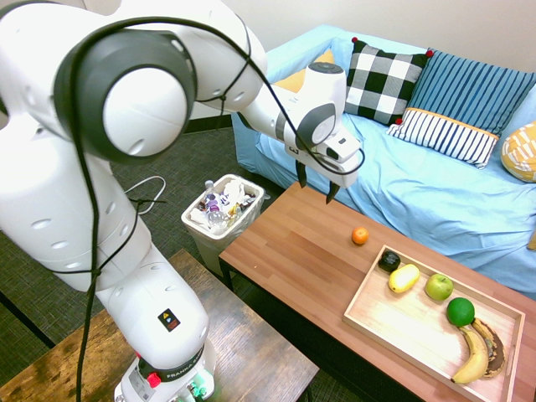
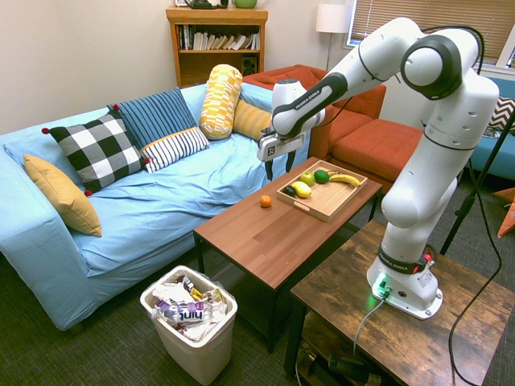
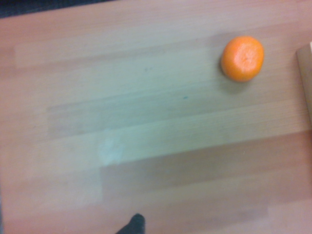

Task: Put the tangerine in the tray

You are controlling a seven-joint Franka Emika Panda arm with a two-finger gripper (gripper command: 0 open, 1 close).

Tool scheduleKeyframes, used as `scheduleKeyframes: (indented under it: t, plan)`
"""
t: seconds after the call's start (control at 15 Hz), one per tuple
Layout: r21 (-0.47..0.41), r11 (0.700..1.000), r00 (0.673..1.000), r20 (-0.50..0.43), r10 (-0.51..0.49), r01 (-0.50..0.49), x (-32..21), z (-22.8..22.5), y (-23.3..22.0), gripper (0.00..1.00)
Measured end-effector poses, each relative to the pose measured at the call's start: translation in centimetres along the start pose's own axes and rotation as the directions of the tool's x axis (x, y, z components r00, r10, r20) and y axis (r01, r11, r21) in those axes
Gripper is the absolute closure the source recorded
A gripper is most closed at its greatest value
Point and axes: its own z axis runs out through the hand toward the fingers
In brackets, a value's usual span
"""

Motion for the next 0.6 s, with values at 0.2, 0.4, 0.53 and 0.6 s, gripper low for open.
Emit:
scheduleKeyframes:
  t: [0.2,0.4,0.53,0.6]
  plan:
    - [0.007,0.998,0.997,-0.03,0.069,-0.069,3.1,5.1,-1.7,0.0]
    - [-0.001,0.993,0.992,-0.04,0.121,-0.121,5.7,9.6,-3.2,0.0]
    - [-0.012,0.989,0.988,-0.044,0.148,-0.148,7.2,12.2,-3.9,0.0]
    - [-0.018,0.987,0.986,-0.043,0.161,-0.162,7.8,13.6,-4.2,0.0]
